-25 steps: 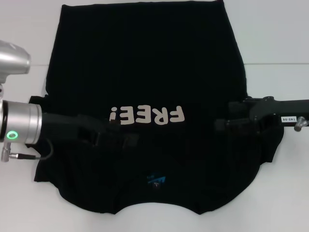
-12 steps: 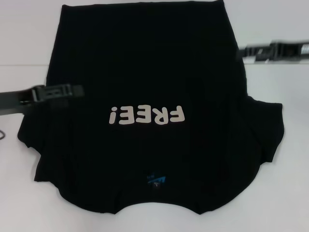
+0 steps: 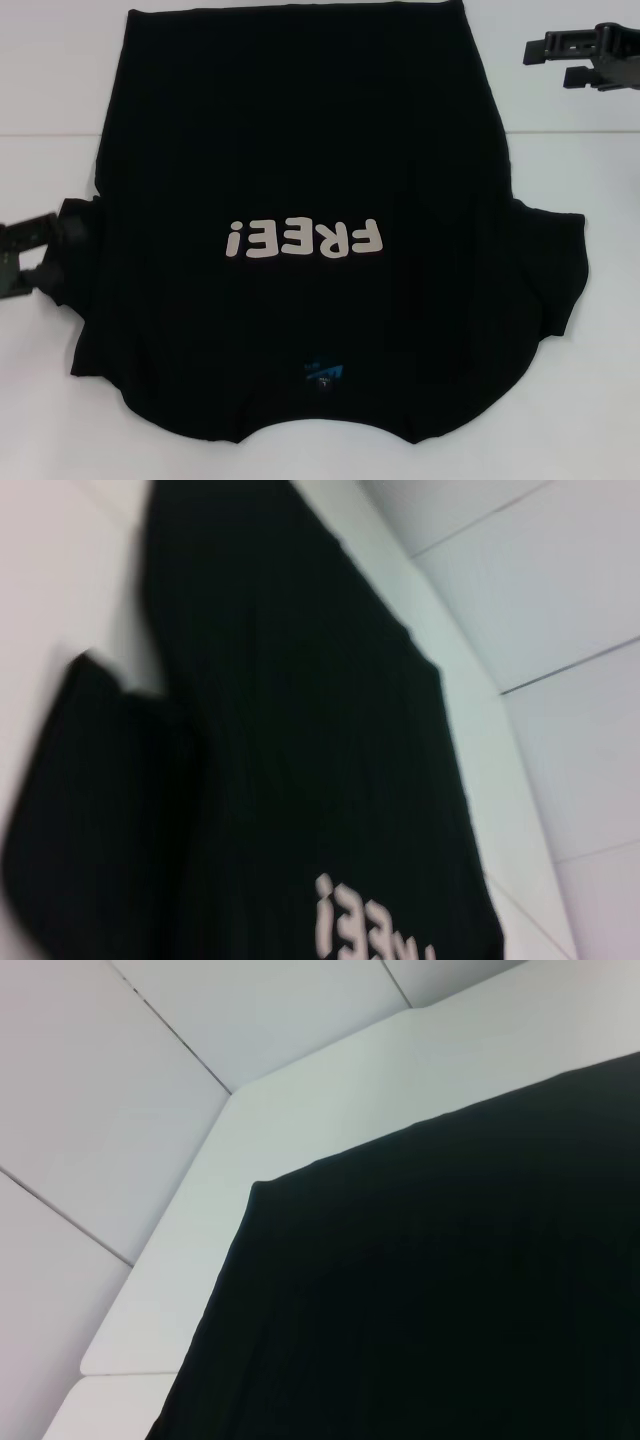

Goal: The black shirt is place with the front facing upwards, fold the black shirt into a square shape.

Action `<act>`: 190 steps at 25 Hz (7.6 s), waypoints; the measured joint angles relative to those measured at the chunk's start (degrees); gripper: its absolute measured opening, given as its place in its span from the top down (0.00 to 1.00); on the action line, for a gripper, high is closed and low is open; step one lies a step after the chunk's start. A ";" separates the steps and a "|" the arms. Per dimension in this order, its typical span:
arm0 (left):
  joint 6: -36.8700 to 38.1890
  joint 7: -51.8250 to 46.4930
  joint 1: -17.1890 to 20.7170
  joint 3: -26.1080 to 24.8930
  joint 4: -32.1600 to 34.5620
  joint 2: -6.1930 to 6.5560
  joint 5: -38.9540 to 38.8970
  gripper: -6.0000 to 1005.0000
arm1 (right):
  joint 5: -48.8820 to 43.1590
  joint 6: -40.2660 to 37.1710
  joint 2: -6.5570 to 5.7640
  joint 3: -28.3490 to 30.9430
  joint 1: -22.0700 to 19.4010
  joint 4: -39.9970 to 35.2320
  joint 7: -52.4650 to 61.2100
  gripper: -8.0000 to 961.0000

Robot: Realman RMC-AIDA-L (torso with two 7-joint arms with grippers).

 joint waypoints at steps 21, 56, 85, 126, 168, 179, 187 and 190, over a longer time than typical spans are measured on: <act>-15.36 -2.72 0.84 -2.93 -12.53 -0.29 1.82 0.10 | 0.17 1.96 0.33 0.30 -0.33 0.93 0.14 0.05; -24.16 -5.12 -2.45 -0.85 -15.50 0.51 5.38 0.58 | 0.44 2.14 -0.15 2.14 -1.02 0.93 0.17 0.05; -25.31 0.87 -0.03 -1.24 -8.18 1.12 9.09 0.99 | 0.35 1.91 -0.42 3.57 -1.90 0.93 0.43 0.05; -5.96 1.70 -8.14 6.32 -1.66 1.73 6.93 0.98 | 0.39 2.15 -0.49 3.55 -1.89 0.93 0.78 0.05; -19.66 -11.43 -7.03 6.76 -9.01 1.93 12.39 0.33 | 0.18 2.12 -0.50 3.57 -2.23 1.11 0.78 0.05; -24.74 -13.47 -7.50 6.74 -11.59 1.72 12.13 0.33 | 0.28 2.24 -0.49 3.57 -2.30 1.35 0.78 0.05; -29.57 -13.36 -8.80 6.76 -14.03 1.66 12.08 0.33 | 0.20 2.17 -0.50 3.57 -2.32 1.53 0.78 0.05; -30.66 -13.42 -8.95 6.85 -14.16 1.68 12.08 0.33 | 0.19 2.01 -0.50 3.57 -2.32 1.56 0.78 0.05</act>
